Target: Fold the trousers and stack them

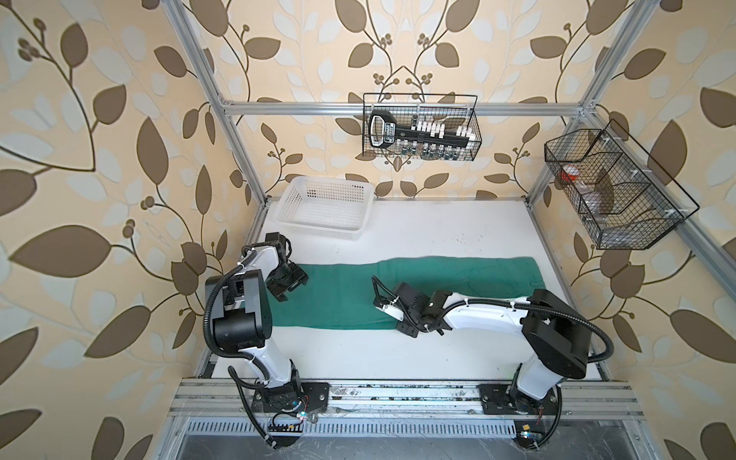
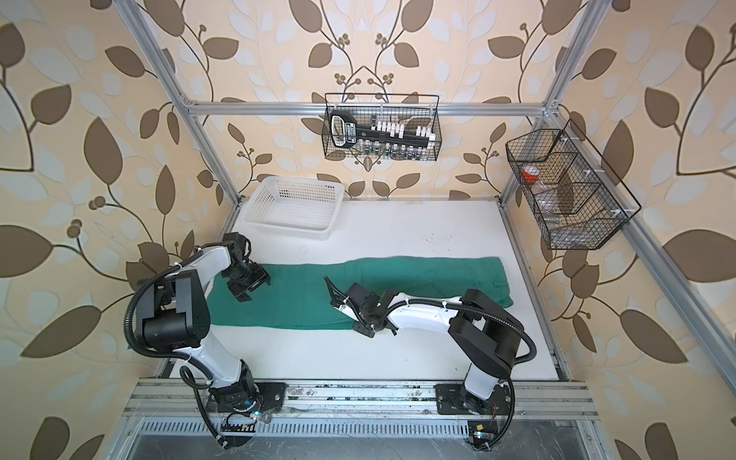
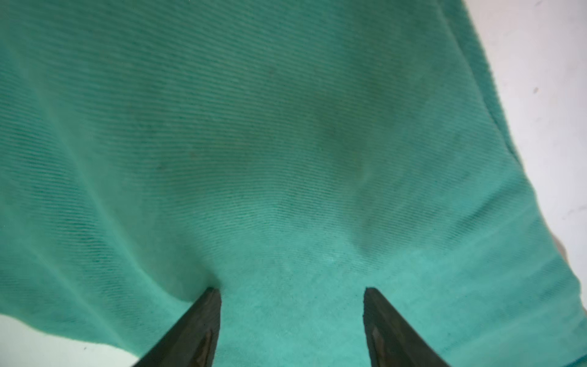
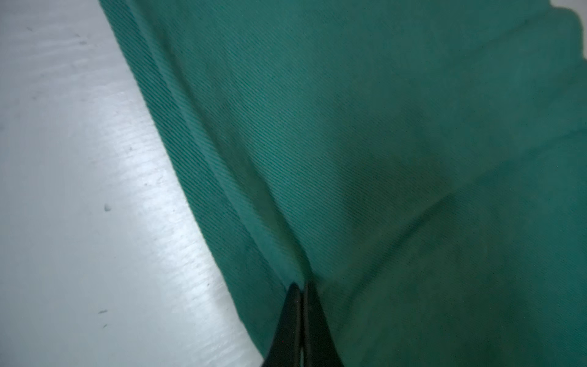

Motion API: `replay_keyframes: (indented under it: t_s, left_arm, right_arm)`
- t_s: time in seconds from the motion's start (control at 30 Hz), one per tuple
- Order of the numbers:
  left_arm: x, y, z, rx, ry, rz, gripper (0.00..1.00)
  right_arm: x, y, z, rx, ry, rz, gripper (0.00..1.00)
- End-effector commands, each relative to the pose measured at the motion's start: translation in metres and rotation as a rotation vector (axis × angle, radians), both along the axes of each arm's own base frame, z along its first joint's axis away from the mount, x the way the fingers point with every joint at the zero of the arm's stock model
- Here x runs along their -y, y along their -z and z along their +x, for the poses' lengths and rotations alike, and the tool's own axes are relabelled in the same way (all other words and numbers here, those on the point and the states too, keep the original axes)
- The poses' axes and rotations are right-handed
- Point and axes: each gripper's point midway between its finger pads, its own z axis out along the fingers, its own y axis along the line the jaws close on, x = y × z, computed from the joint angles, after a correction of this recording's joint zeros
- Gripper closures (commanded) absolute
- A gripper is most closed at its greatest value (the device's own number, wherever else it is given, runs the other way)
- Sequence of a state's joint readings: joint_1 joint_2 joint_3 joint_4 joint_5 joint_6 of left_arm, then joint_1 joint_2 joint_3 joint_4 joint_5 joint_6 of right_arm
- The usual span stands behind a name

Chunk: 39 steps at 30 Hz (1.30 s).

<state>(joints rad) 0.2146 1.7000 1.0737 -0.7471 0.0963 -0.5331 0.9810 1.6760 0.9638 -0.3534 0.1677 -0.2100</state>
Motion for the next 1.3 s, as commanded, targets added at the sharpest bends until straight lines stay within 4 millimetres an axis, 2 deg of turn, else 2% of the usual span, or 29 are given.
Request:
replay_keyframes:
  t_s: [0.0,0.17,0.3,0.4,0.5,0.6,0.63,0.7,0.77,0.87,0.97,1.03,1.13,1.27]
  left_arm:
    - [0.0,0.005,-0.003,-0.024,-0.004,0.019,0.28]
    - [-0.008,0.008,-0.005,-0.053,-0.003,0.059,0.28]
    - [-0.014,0.007,-0.005,-0.069,0.003,0.094,0.28]
    - [-0.017,0.006,-0.004,-0.075,0.007,0.11,0.28]
    - [-0.02,0.003,-0.004,-0.077,0.012,0.123,0.28]
    - [-0.021,-0.007,-0.003,-0.061,0.013,0.138,0.28]
    - [-0.019,-0.011,-0.002,-0.045,0.011,0.129,0.28]
    - [-0.013,-0.02,0.0,-0.021,0.015,0.112,0.28]
    - [-0.001,-0.031,0.002,0.008,0.038,0.104,0.28]
    - [0.028,-0.043,0.004,0.056,0.072,0.067,0.28]
    - [0.061,-0.048,0.005,0.091,0.12,0.041,0.28]
    - [0.088,-0.048,0.005,0.112,0.159,0.023,0.28]
    - [0.122,-0.04,0.002,0.118,0.209,-0.005,0.28]
    - [0.14,-0.021,-0.001,0.095,0.229,-0.016,0.29]
  right_arm:
    - [-0.005,-0.018,-0.01,-0.001,-0.046,0.03,1.0]
    - [-0.001,-0.012,-0.031,-0.053,-0.076,0.008,1.0]
    - [0.006,0.005,-0.045,-0.11,-0.083,-0.019,1.0]
    - [0.008,0.018,-0.047,-0.113,-0.097,-0.079,1.0]
    - [0.006,0.022,-0.048,-0.126,-0.106,-0.099,1.0]
    - [0.008,0.025,-0.047,-0.113,-0.116,-0.127,0.78]
    - [0.008,0.022,-0.047,-0.111,-0.116,-0.122,0.7]
    - [0.006,0.009,-0.044,-0.109,-0.101,-0.076,0.6]
    - [0.006,-0.011,-0.037,-0.121,-0.063,0.016,0.55]
    - [0.019,-0.043,-0.022,-0.148,0.043,0.17,0.5]
    - [0.05,-0.064,0.003,-0.149,0.257,0.31,0.43]
    - [0.085,-0.069,0.023,-0.176,0.47,0.387,0.42]
    - [0.149,-0.062,0.042,-0.212,0.837,0.465,0.42]
    - [0.226,-0.051,0.048,-0.225,1.193,0.546,0.42]
